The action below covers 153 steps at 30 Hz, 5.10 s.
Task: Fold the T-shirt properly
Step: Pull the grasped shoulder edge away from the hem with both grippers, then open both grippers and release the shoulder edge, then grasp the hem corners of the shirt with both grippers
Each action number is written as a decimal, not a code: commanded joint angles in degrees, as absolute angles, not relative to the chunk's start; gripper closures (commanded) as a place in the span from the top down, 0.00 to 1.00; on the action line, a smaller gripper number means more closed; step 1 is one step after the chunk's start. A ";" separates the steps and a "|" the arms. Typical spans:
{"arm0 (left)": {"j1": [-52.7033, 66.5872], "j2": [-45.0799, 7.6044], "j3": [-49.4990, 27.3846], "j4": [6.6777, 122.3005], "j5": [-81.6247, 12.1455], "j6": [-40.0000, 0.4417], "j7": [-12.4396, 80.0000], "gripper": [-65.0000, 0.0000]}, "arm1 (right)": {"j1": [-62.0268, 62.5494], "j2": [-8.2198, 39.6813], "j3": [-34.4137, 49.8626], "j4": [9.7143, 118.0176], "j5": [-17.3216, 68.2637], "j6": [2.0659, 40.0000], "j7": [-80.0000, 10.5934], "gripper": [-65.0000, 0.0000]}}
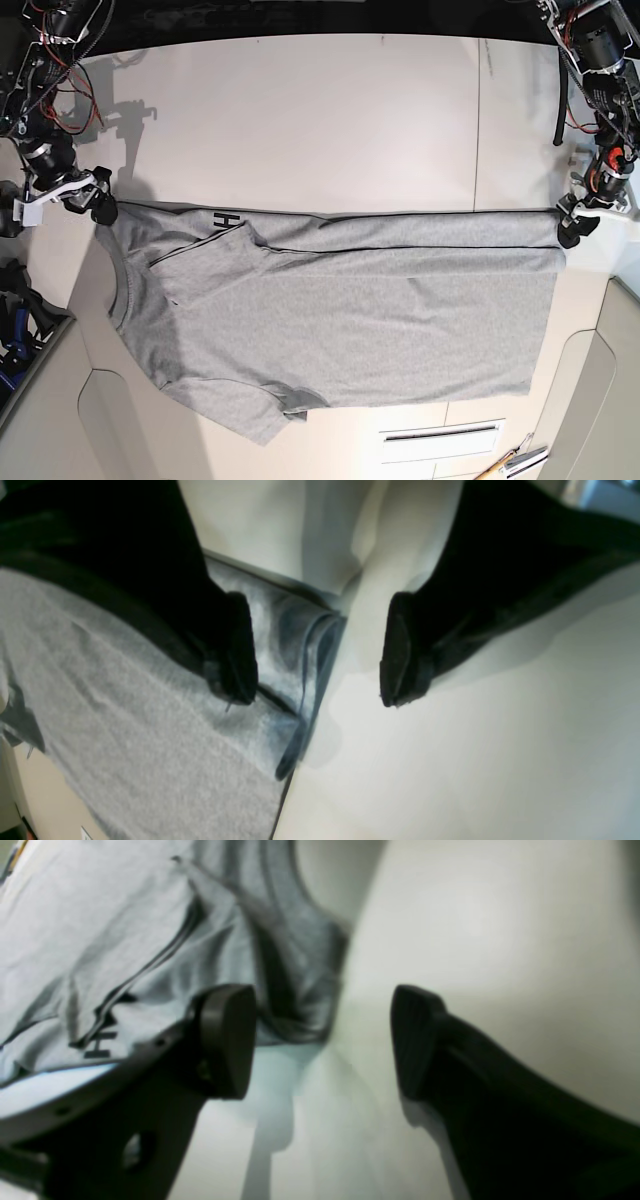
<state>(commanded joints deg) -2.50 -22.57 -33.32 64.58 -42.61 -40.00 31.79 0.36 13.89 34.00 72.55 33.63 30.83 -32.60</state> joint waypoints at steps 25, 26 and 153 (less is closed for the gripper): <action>-0.45 -22.26 -28.12 69.89 -42.68 -40.00 37.04 0.00 | 2.33 11.31 31.79 74.83 35.75 32.42 -37.56 0.00; 0.27 -22.26 -28.21 71.72 -42.68 -40.00 38.46 0.00 | 1.45 11.62 32.14 76.18 37.58 32.42 -38.28 0.00; -17.28 -29.39 -10.46 50.57 -41.32 -40.00 43.92 0.00 | 23.97 19.86 14.33 44.77 19.49 31.79 -22.94 0.15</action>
